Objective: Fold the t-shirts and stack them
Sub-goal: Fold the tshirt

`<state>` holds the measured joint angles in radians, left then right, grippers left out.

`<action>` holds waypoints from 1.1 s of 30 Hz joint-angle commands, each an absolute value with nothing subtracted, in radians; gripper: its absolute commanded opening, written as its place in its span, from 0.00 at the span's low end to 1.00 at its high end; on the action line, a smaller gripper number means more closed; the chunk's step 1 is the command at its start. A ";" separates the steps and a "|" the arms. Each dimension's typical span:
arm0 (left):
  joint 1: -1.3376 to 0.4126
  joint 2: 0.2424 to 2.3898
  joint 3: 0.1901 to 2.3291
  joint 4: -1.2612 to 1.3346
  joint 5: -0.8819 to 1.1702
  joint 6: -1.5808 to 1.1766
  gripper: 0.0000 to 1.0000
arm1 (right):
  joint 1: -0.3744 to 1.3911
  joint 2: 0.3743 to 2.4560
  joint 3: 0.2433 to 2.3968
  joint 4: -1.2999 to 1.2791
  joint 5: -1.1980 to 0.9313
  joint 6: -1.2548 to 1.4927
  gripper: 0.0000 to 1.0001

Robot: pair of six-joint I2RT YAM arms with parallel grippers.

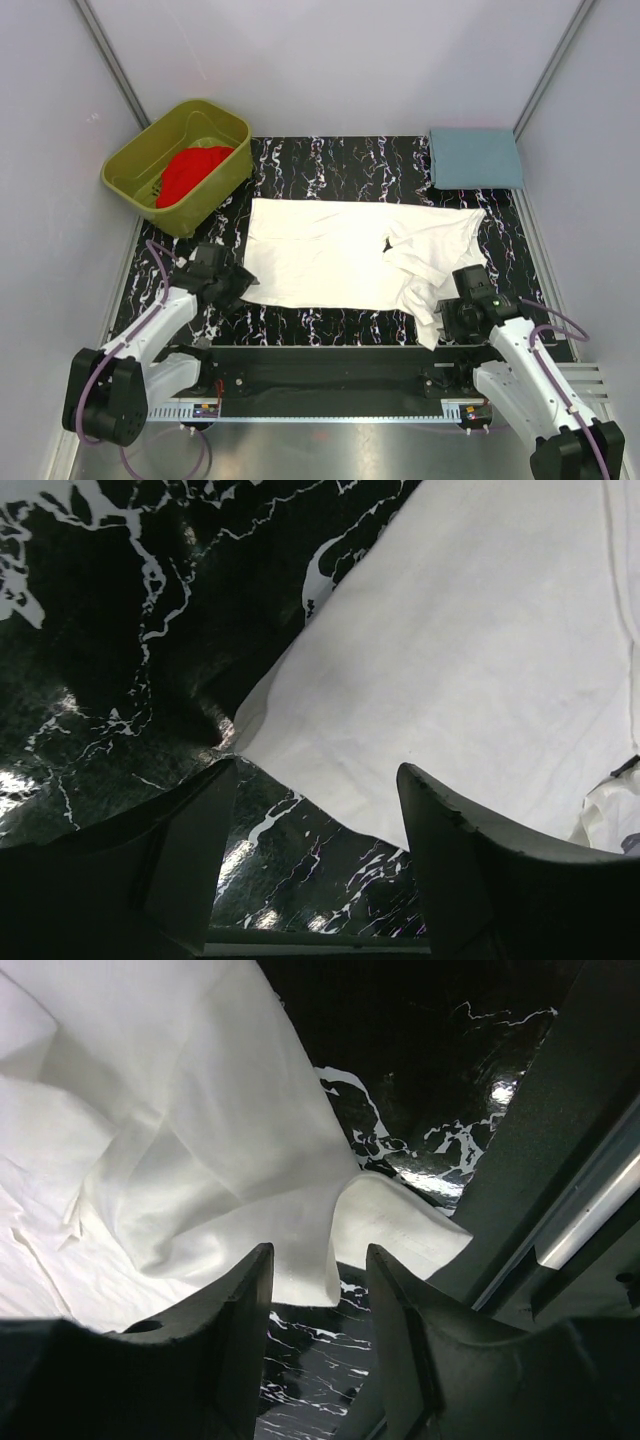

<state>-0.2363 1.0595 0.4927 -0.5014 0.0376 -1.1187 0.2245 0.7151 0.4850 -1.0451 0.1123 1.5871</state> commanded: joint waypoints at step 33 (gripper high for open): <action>-0.264 1.128 0.454 -0.339 -0.015 -1.115 0.00 | 0.230 0.736 0.534 -0.926 0.337 1.578 0.00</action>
